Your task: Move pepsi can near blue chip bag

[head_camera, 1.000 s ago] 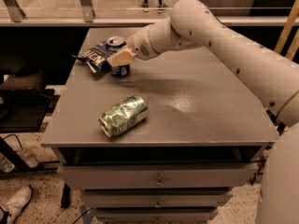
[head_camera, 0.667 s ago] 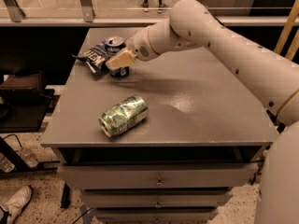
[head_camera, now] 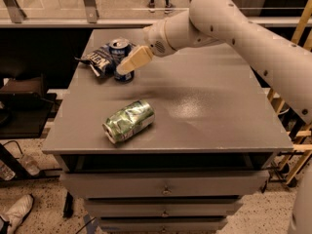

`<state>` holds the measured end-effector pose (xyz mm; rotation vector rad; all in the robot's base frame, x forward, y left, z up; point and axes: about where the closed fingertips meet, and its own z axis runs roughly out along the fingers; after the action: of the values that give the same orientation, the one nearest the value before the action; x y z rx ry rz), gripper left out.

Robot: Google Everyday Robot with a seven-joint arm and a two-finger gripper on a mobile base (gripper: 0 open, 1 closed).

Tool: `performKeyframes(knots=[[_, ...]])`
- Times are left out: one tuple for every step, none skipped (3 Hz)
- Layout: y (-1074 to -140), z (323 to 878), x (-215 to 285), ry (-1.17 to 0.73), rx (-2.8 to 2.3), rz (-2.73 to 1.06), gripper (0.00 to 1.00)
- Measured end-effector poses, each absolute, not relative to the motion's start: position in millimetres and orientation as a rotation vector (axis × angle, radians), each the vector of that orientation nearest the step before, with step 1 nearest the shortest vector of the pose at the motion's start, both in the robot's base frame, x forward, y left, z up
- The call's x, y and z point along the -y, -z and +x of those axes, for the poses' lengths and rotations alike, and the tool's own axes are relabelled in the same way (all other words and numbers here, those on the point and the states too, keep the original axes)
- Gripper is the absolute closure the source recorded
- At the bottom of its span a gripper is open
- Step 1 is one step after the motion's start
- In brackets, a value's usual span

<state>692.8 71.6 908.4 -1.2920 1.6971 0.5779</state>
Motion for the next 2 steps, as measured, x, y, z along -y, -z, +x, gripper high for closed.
performKeyframes(knots=[[-930,688,-39,-0.509,-1.700,-1.269,0.00],[-946,674,0,-0.458,-1.729,-1.221,0.00]])
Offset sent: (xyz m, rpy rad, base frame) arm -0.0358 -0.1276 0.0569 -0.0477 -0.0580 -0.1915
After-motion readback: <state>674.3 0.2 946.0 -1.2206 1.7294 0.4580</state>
